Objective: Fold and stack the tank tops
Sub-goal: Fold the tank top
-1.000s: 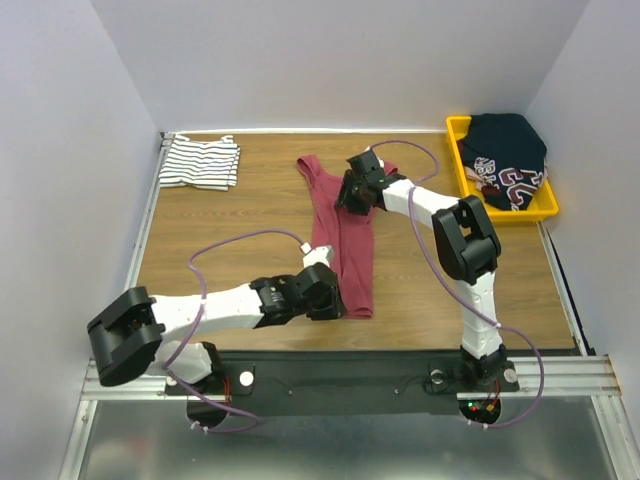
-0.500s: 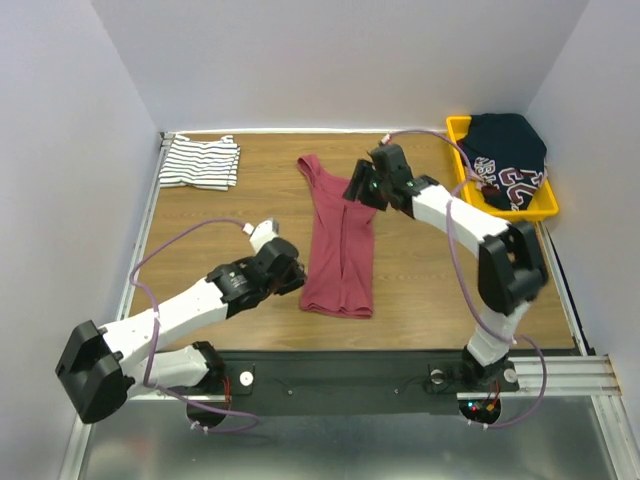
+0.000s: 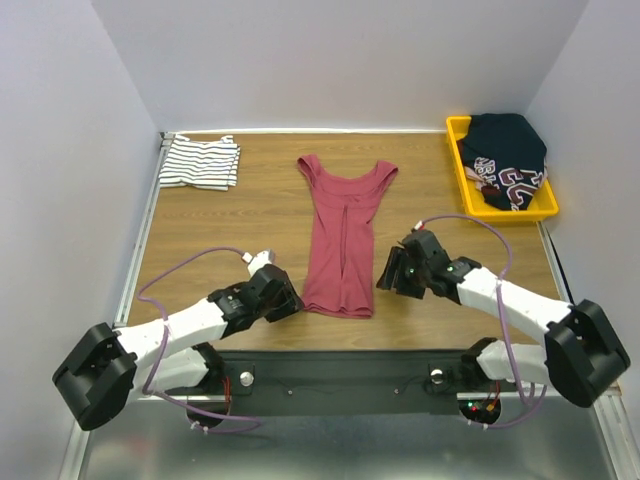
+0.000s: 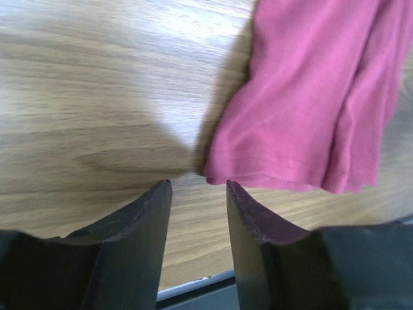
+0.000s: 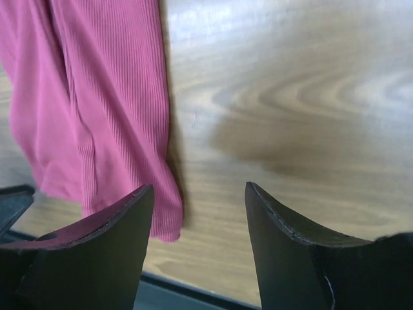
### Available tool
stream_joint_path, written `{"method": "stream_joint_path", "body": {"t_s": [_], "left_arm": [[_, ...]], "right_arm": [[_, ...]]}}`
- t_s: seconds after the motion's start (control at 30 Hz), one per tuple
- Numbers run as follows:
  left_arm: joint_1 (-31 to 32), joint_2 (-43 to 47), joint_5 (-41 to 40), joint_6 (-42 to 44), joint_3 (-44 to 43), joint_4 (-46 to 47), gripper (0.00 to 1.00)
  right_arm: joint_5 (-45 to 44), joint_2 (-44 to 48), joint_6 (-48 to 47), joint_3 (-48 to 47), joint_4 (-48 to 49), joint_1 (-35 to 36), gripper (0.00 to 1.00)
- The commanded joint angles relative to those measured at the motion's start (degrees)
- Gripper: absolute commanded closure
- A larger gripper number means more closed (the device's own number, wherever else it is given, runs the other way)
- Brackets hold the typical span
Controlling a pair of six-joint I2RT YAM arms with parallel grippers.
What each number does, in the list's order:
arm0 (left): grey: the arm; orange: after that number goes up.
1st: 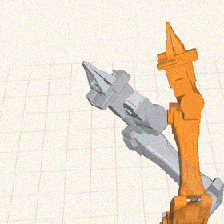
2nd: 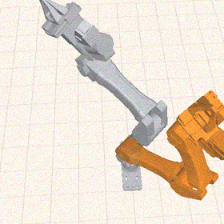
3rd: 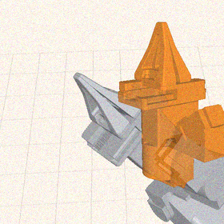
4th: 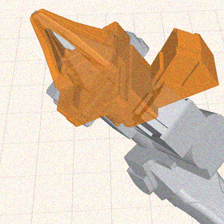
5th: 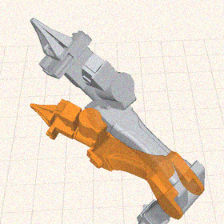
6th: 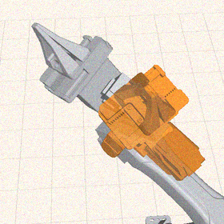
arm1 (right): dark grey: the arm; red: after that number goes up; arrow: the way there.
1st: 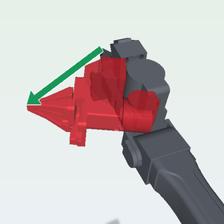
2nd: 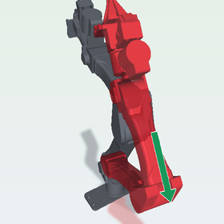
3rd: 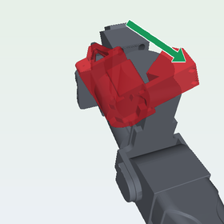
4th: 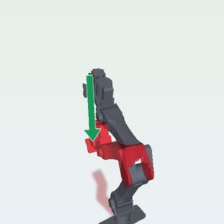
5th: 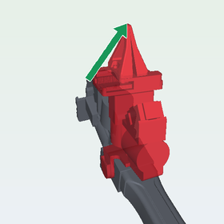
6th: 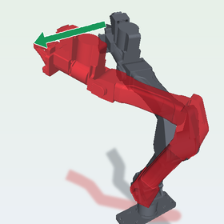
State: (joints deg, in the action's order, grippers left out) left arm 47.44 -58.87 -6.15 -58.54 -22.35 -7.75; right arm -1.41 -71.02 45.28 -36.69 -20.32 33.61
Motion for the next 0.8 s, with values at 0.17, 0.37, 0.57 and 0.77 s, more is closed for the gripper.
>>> {"method": "stream_joint_path", "body": {"t_s": [0.17, 0.37, 0.57, 0.77], "left_arm": [[-0.24, -0.19, 3.16, 0.71, 3.89, 11.61, 0.47], [-0.24, -2.38, 3.08, -1.13, 6.09, 15.39, 0.48], [-0.16, -7.57, 2.55, -2.19, 5.56, 15.83, 0.57], [-0.16, -8.81, 3.86, -3.50, 6.26, 15.48, 0.93]], "right_arm": [[-1.48, 6.16, 11.04, 6.35, 3.00, 9.19, 0.36], [-3.25, 7.57, 16.15, 11.37, 4.40, 13.24, 0.36], [-3.78, 5.90, 19.14, 12.25, 7.13, 15.61, 0.36], [-4.48, 4.49, 21.25, 12.69, 8.72, 17.11, 0.44]]}}
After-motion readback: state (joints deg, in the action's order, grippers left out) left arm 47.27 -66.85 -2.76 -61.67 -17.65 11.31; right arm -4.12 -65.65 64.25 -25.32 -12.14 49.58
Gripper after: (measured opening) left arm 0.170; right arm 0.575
